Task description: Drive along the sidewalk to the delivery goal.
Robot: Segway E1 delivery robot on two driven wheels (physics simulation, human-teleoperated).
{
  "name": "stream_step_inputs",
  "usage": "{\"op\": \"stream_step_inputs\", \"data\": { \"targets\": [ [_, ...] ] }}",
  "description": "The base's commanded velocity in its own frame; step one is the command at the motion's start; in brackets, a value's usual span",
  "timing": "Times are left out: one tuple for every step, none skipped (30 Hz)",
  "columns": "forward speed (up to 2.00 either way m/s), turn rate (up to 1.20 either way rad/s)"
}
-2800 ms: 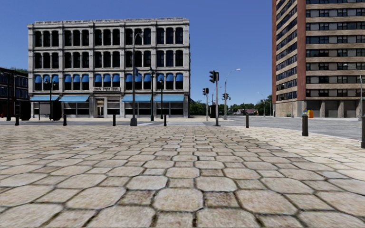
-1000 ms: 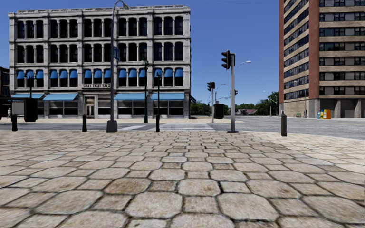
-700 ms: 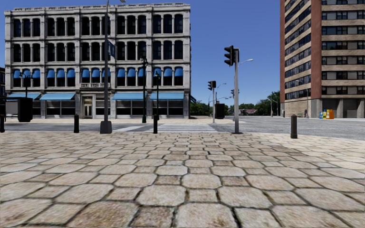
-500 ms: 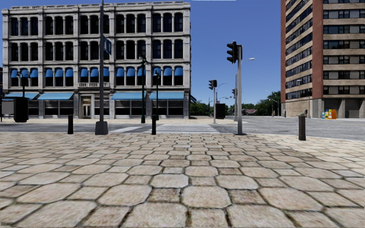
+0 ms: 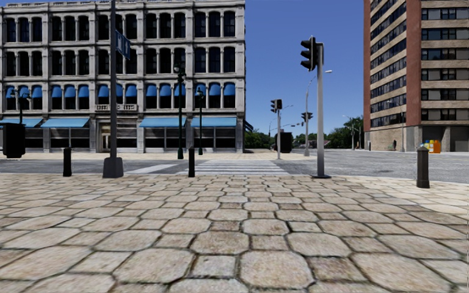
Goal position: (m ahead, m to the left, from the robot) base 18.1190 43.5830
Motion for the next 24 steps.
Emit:
{"op": "stream_step_inputs", "data": {
  "targets": [
    [2.0, 0.0],
    [2.0, 0.0],
    [2.0, 0.0],
    [2.0, 0.0],
    [2.0, 0.0],
    [2.0, 0.0],
    [2.0, 0.0],
    [2.0, 0.0],
    [2.0, 0.0],
    [2.0, 0.0],
    [2.0, 0.0],
    [2.0, 0.0],
    [2.0, 0.0],
    [2.0, 0.0],
    [2.0, 0.0],
    [2.0, 0.0],
    [2.0, 0.0],
    [2.0, 0.0],
    [2.0, 0.0],
    [2.0, 0.0],
    [2.0, 0.0],
    [2.0, 0.0],
    [2.0, 0.0],
    [2.0, 0.0]
  ]
}}
